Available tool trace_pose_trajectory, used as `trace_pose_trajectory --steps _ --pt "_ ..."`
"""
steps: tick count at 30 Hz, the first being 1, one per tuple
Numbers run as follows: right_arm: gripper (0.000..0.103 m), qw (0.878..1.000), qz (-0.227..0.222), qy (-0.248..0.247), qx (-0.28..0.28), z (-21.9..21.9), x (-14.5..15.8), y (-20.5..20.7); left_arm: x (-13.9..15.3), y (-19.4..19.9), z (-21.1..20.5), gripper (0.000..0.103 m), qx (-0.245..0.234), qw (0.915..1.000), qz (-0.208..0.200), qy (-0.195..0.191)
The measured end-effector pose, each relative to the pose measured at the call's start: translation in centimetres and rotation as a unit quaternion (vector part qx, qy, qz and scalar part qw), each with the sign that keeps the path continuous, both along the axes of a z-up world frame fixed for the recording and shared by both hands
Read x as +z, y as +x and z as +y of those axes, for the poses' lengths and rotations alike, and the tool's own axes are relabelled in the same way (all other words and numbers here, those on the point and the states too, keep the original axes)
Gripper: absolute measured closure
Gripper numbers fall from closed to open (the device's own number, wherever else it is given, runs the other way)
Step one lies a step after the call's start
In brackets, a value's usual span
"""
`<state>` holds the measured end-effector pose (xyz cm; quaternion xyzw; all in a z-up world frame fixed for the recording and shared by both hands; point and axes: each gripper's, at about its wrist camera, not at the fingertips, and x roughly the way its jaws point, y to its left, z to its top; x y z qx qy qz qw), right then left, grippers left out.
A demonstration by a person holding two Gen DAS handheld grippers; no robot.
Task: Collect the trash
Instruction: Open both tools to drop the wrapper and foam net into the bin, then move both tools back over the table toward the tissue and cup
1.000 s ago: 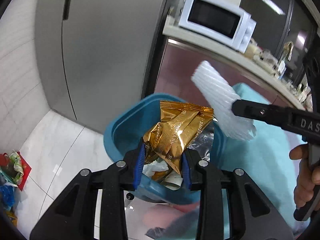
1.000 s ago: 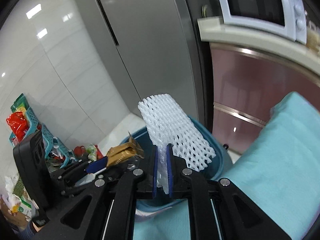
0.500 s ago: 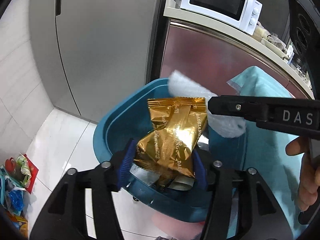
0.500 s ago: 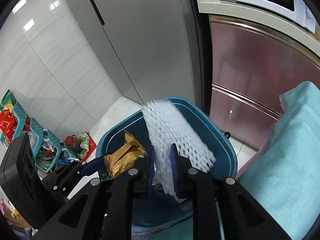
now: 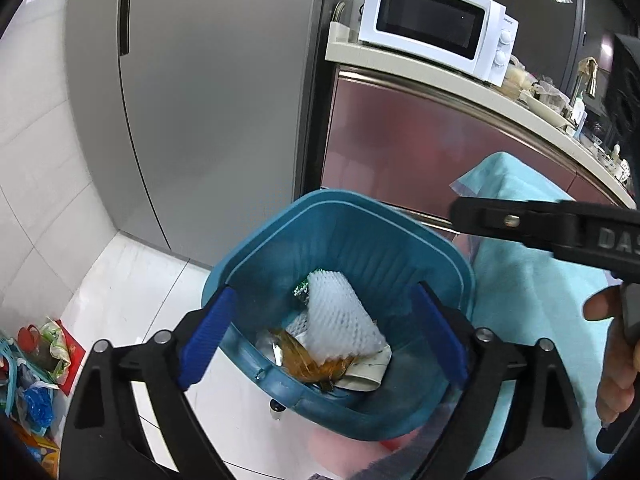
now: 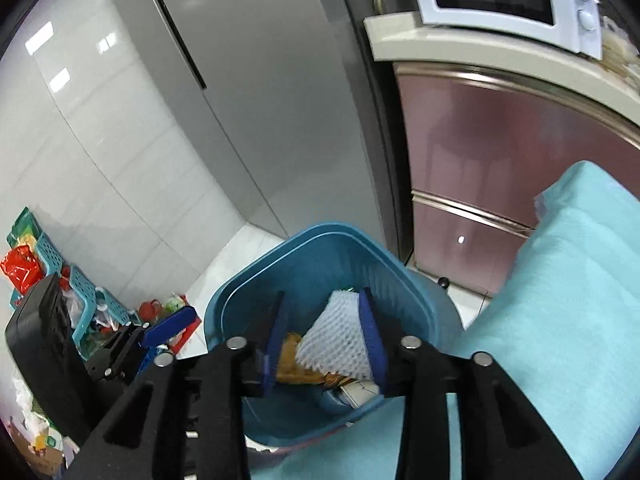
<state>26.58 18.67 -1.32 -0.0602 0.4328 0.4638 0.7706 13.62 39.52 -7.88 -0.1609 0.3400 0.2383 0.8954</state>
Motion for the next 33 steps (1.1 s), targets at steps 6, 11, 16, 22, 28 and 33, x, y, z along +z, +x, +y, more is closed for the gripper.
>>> trace_pose_trajectory --steps 6,11,16,22,28,33 --pt "0.038 0.998 -0.031 0.039 -0.025 -5.0 2.3 -1.4 2.9 -2.5 -1.4 0.006 0.003 0.9995 -0.032 0.009" --pt "0.015 0.994 -0.069 0.075 -0.049 -9.8 4.1 -3.5 5.7 -6.2 -3.6 0.006 0.009 0.9975 -0.067 0.021" --pt "0.007 0.987 -0.097 0.102 -0.081 -14.7 5.1 -5.8 7.8 -10.1 -7.3 0.006 0.005 0.9940 -0.104 0.035" --pt "0.007 0.977 -0.136 0.104 -0.127 -20.7 5.5 -8.7 9.5 -12.2 -12.9 0.006 -0.032 0.9891 -0.133 0.056" --pt "0.007 0.960 -0.195 0.094 -0.180 -27.4 5.2 -12.9 11.4 -12.3 -21.0 0.006 -0.107 0.9748 -0.176 0.085" --pt "0.007 0.945 -0.213 0.084 -0.236 -33.3 4.6 -15.2 11.7 -11.0 -28.7 0.006 -0.185 0.9597 -0.188 0.098"
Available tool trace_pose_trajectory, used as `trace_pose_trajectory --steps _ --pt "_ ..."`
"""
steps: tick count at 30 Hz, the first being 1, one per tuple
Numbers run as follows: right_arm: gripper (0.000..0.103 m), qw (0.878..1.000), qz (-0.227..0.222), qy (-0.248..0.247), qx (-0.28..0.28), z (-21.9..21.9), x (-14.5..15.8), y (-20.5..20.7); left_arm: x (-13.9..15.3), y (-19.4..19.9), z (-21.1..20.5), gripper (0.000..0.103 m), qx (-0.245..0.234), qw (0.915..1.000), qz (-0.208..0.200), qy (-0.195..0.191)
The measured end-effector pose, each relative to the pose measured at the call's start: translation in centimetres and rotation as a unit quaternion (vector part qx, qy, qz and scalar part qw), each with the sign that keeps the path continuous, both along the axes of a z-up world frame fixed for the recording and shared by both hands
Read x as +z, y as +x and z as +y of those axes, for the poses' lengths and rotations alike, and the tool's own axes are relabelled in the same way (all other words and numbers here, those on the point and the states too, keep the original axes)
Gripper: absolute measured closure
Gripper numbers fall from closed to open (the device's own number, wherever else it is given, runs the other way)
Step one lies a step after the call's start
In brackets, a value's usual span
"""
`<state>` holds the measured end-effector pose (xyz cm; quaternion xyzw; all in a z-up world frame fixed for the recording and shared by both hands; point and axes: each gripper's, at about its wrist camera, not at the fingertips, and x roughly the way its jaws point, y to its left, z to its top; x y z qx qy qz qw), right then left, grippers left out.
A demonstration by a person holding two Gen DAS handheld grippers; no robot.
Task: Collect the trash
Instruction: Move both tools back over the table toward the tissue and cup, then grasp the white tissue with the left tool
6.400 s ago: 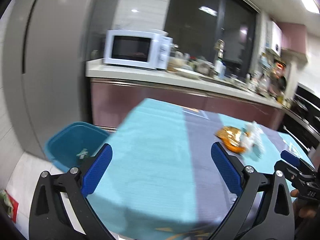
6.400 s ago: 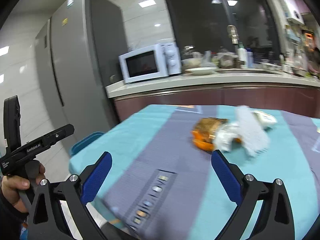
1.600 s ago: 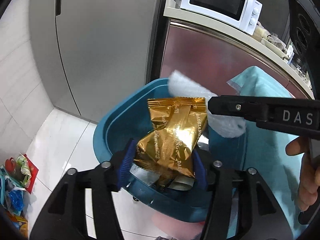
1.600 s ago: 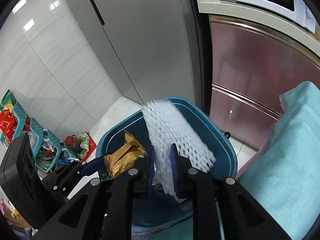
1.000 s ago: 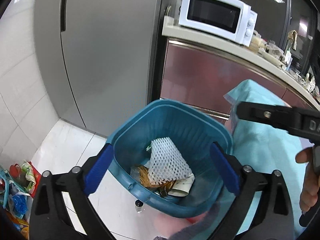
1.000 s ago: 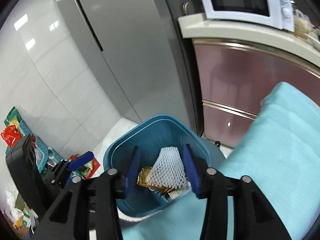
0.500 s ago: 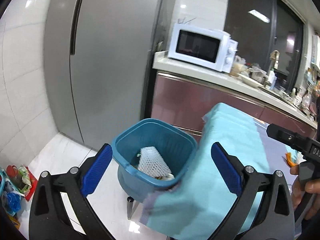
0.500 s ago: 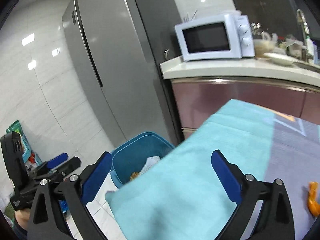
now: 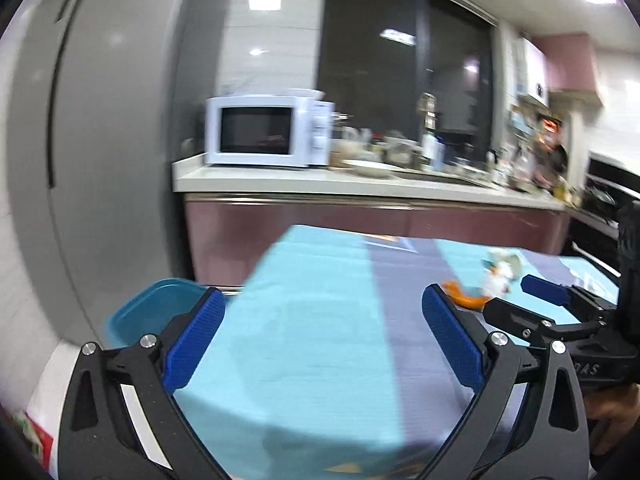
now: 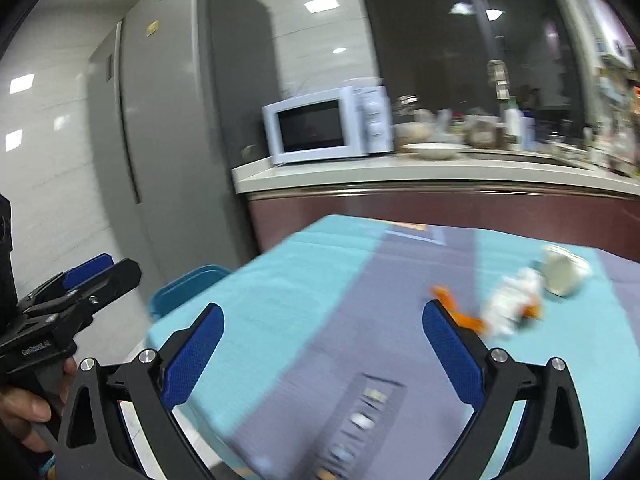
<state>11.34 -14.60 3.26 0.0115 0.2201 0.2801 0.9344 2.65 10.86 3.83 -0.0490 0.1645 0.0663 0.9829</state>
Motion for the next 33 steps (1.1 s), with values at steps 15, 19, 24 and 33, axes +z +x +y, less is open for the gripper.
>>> trace_pose_trajectory --steps 15,19,24,33 --pt "0.007 0.979 -0.014 -0.007 -0.202 -13.8 -1.7 -2.9 -2.2 4.8 -13.0 0.006 -0.109 0.9935 0.027 0.019" --pt "0.007 0.973 0.003 -0.002 -0.230 -16.2 -2.4 -2.0 -2.3 7.8 -14.9 0.006 -0.136 0.9894 0.038 0.033" --pt "0.007 0.969 0.022 0.004 -0.245 -18.5 -3.1 -0.5 -2.5 12.4 -18.0 0.006 -0.171 0.9815 0.048 0.071" --pt "0.007 0.967 0.031 -0.007 -0.254 -20.7 -2.2 4.6 -4.1 20.9 -22.4 0.006 -0.202 0.9717 0.079 0.095"
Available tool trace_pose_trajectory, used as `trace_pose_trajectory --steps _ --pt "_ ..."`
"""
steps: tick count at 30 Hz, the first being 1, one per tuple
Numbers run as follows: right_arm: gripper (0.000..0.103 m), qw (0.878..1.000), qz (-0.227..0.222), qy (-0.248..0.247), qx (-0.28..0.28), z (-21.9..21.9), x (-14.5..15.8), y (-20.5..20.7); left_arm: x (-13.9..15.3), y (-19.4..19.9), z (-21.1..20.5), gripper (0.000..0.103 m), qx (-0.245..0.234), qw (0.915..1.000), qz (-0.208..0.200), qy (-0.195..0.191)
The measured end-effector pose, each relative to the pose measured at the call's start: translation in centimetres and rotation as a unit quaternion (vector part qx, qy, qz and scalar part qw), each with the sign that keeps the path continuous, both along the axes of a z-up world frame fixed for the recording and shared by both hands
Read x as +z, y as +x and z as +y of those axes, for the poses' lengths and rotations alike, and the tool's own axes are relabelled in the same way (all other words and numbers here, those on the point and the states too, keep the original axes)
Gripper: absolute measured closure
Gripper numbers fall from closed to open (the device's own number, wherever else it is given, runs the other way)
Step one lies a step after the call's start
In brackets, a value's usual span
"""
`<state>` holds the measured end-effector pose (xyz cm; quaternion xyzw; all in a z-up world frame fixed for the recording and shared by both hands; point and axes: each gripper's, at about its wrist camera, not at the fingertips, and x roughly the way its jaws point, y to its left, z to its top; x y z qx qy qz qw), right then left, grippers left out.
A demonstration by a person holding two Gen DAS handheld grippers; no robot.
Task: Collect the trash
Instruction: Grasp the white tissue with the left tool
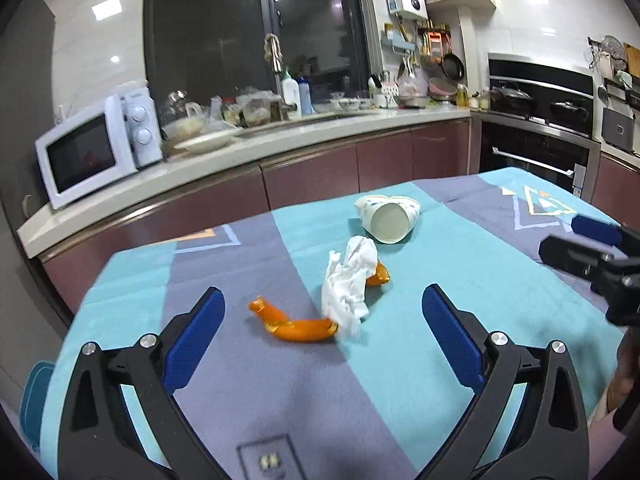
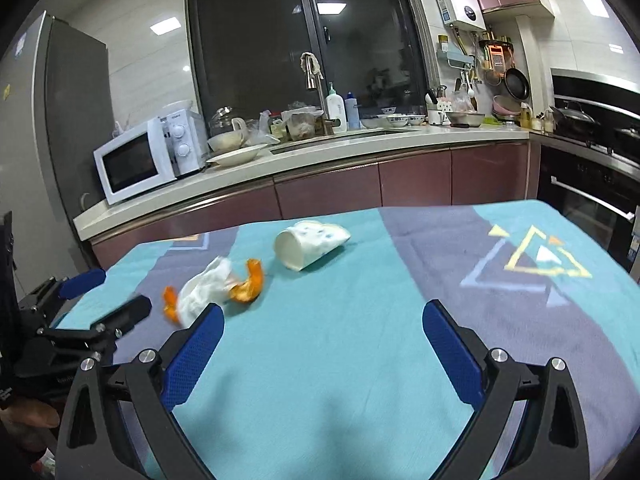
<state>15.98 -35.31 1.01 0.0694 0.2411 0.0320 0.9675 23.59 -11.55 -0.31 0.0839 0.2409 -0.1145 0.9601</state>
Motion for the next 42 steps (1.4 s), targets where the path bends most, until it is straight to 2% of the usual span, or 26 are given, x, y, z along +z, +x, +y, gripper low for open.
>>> trace_pose_trajectory --steps 8,10,12,17,20,23,26,30,35,42 --pt "0.007 1.000 0.024 -0.001 0.011 0.0 -0.2 5.8 -2.1 6.5 -1.4 0.006 -0.006 0.9990 0.043 -0.014" --pt "0.007 0.999 0.032 0.000 0.016 0.1 -0.3 7.0 -2.4 7.5 -1.9 0.010 -0.011 0.9986 0.050 -0.013" --pt "0.007 0.999 0.035 0.005 0.020 0.3 -0.5 7.7 -2.8 8.8 -2.1 0.024 -0.014 0.9975 0.068 -0.014" --pt "0.007 0.999 0.043 0.008 0.026 0.6 -0.7 9.5 -4.0 10.9 -1.9 0.040 -0.013 0.9936 0.110 -0.021" --pt "0.007 0.999 0.042 0.004 0.028 0.6 -0.6 10.1 -4.7 11.6 -1.8 0.061 -0.022 0.9904 0.134 -0.028" --pt "0.007 0.999 0.046 0.002 0.029 0.6 -0.7 11.1 -5.3 12.3 -1.6 0.077 -0.032 0.9872 0.152 -0.036" --pt "0.007 0.998 0.054 -0.002 0.029 0.6 -0.9 12.4 -5.7 12.7 -1.4 0.086 -0.032 0.9855 0.160 -0.046" --pt "0.007 0.997 0.066 -0.015 0.041 1.3 -1.1 14.6 -5.7 12.9 -0.8 0.090 -0.029 0.9855 0.156 -0.060" --pt "0.007 0.994 0.086 -0.018 0.061 1.6 -1.8 17.4 -5.4 12.4 0.2 0.091 -0.025 0.9855 0.145 -0.084" --pt "0.007 0.989 0.123 -0.003 0.088 1.0 -2.9 20.9 -5.3 12.5 0.3 0.091 -0.031 0.9851 0.146 -0.085"
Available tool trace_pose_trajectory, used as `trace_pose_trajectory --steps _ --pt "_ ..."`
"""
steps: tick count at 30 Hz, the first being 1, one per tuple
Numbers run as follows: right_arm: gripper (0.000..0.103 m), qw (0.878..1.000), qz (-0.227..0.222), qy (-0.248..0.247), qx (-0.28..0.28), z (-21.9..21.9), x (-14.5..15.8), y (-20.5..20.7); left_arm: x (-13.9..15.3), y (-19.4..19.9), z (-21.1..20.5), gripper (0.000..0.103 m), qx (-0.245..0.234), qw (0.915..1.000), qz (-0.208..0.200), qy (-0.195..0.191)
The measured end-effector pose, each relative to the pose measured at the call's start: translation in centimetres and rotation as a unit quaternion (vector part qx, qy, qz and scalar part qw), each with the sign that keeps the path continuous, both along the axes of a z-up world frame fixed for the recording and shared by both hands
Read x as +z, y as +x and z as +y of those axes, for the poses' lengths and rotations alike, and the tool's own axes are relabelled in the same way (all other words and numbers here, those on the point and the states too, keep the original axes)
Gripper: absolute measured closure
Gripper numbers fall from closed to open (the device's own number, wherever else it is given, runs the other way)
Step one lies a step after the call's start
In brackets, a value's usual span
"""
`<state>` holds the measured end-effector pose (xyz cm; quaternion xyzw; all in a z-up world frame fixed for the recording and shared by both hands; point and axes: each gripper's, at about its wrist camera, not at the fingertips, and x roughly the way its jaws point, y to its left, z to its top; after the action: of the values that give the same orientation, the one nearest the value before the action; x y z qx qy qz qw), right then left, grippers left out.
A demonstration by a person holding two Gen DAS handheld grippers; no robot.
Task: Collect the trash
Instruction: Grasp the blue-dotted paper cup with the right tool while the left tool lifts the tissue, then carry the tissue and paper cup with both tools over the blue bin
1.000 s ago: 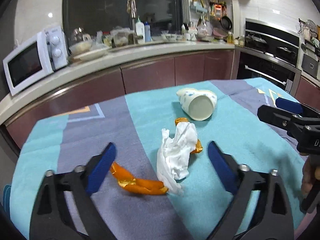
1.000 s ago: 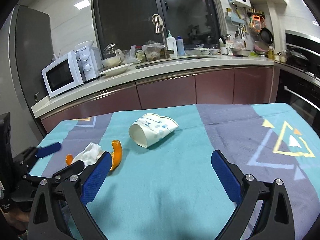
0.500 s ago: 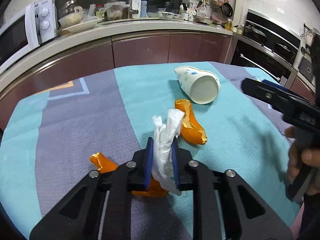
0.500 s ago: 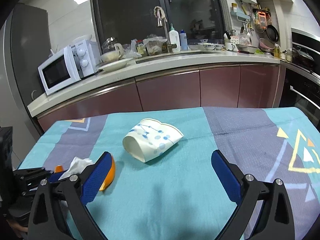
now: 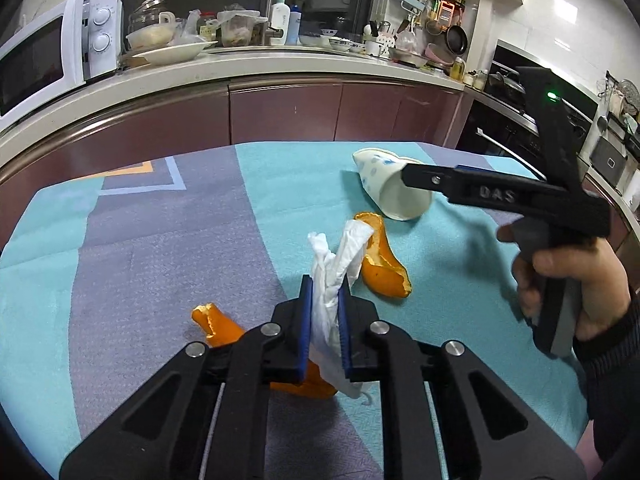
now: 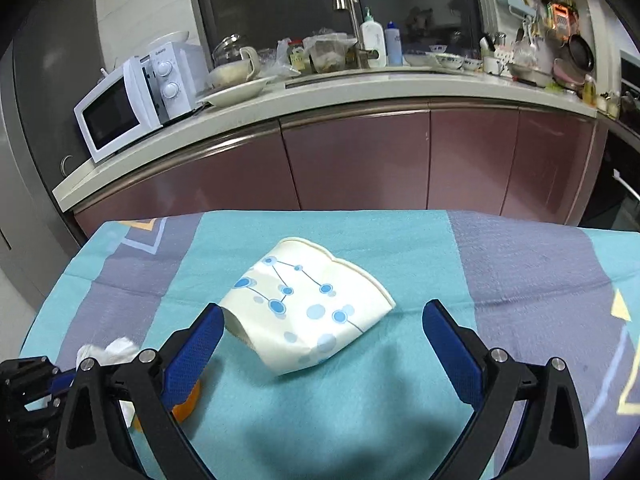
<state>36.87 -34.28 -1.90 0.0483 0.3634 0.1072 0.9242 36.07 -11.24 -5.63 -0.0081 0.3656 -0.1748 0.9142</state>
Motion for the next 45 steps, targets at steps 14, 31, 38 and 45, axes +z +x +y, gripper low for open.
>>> trace_pose_trajectory --steps 14,31,38,45 --pt "0.024 0.997 0.050 0.001 0.054 0.6 -1.3 2.4 0.2 -0.1 0.2 0.091 0.000 0.9999 0.004 -0.010" --pt "0.027 0.999 0.004 0.025 0.020 -1.4 1.6 -3.7 2.3 -2.5 1.0 0.091 0.008 0.9994 -0.030 -0.019" --pt "0.027 0.998 -0.047 0.034 0.022 -0.9 4.9 -9.8 5.4 -6.6 2.8 0.091 0.017 0.9973 -0.065 -0.030" --pt "0.027 0.994 -0.100 0.029 0.033 1.3 7.2 -17.3 8.1 -12.4 6.6 0.091 0.060 0.9926 -0.103 -0.026"
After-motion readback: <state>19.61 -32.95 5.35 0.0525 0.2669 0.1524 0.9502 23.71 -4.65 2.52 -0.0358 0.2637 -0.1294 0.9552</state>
